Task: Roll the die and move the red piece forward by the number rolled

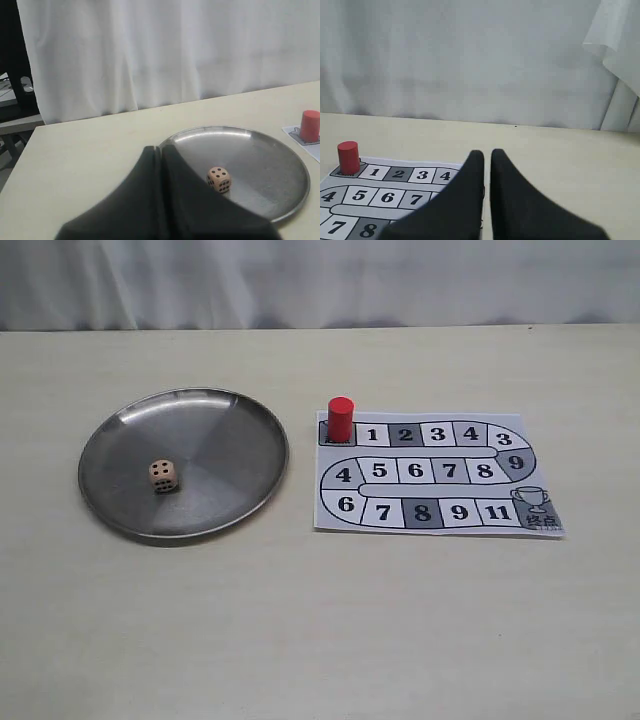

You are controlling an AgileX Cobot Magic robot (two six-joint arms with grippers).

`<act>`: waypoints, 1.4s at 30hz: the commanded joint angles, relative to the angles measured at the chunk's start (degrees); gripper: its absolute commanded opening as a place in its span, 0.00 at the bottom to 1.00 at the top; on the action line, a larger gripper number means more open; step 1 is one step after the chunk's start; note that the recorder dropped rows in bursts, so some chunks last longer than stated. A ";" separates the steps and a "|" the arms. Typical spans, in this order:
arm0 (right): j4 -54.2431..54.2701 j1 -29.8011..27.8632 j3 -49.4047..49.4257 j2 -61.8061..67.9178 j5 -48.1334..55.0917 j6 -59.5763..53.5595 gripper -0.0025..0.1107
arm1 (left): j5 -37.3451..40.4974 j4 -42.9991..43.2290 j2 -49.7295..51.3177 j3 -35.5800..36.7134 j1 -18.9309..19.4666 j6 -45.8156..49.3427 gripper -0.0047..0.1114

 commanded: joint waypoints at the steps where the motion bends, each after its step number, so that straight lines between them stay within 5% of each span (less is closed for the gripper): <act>1: -0.26 -0.31 0.15 -0.38 0.15 0.05 0.06 | -0.55 -0.11 -0.06 0.10 -0.48 -0.05 0.04; 27: -0.25 -0.31 0.15 -0.38 -0.22 0.05 0.06 | -0.55 -0.11 -0.06 0.10 -0.48 -0.05 0.04; 29: 0.69 -0.31 0.15 -0.38 -3.26 0.16 0.06 | -0.55 -0.11 -0.06 0.10 -0.48 -0.05 0.04; 34: 13.83 -0.31 0.15 -0.38 -39.35 16.13 0.06 | -0.55 -0.11 -0.06 0.10 -0.48 -0.05 0.04; 37: -3.18 -0.31 0.15 -0.08 -43.85 20.37 0.06 | -0.55 -0.11 -0.06 0.10 -0.48 -0.05 0.04; 39: -16.25 -0.31 -4.25 4.94 -29.66 27.01 0.06 | -0.55 -0.11 -0.06 0.10 -0.48 -0.05 0.04; 42: -20.21 -0.31 -10.91 22.97 -21.88 33.76 0.06 | -0.55 -0.11 -0.06 0.10 -0.48 -0.05 0.04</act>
